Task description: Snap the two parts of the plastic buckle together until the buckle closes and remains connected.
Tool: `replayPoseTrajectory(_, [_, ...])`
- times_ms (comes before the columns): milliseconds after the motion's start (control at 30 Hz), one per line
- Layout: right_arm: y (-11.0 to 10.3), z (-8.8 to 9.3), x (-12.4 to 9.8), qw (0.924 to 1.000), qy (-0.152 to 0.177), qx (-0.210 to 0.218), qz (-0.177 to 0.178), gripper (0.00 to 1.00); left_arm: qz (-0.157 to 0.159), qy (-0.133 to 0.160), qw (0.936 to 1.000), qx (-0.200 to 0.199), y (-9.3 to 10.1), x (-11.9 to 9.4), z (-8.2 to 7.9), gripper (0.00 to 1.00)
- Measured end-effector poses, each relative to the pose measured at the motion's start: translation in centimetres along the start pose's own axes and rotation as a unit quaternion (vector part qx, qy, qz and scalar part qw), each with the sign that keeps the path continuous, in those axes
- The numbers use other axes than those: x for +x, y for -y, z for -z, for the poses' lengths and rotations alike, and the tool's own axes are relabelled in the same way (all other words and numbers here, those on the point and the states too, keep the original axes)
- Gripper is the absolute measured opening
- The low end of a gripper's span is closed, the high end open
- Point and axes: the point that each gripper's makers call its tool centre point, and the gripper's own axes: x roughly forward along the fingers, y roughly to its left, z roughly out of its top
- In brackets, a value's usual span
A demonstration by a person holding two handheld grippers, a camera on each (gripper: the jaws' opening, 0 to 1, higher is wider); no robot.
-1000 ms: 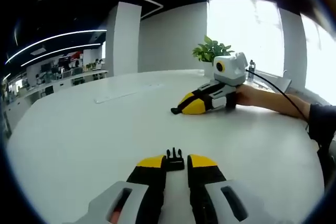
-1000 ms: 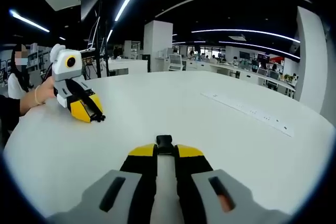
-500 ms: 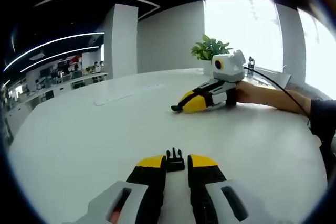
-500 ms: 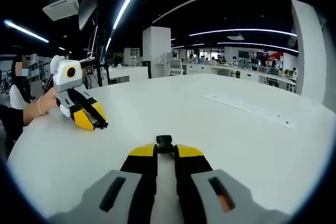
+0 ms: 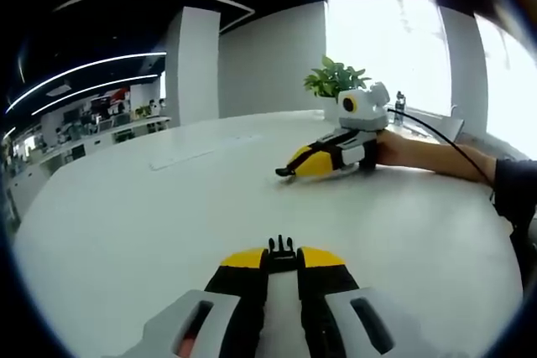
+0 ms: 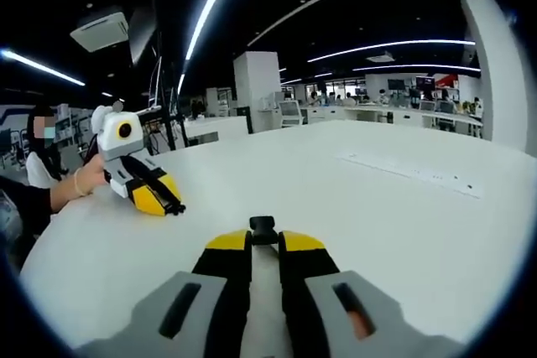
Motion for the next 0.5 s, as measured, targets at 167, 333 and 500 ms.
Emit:
replayPoseTrajectory(167, [-0.42,0.05,-0.03,0.9999,0.0,-0.004,-0.01,0.13,0.0,0.001,1.0,0.0,0.02,-0.04,0.03,0.13])
replayPoseTrajectory(333, [-0.89,0.15,-0.02,0.9998,0.0,-0.007,-0.017,0.13,0.001,0.001,1.0,0.0,0.07,-0.04,0.07,0.13])
replayPoseTrajectory(500, [-1.04,0.2,-0.04,0.9998,0.001,-0.007,-0.02,0.13,0.001,0.001,1.0,0.0,0.14,-0.04,0.11,0.13])
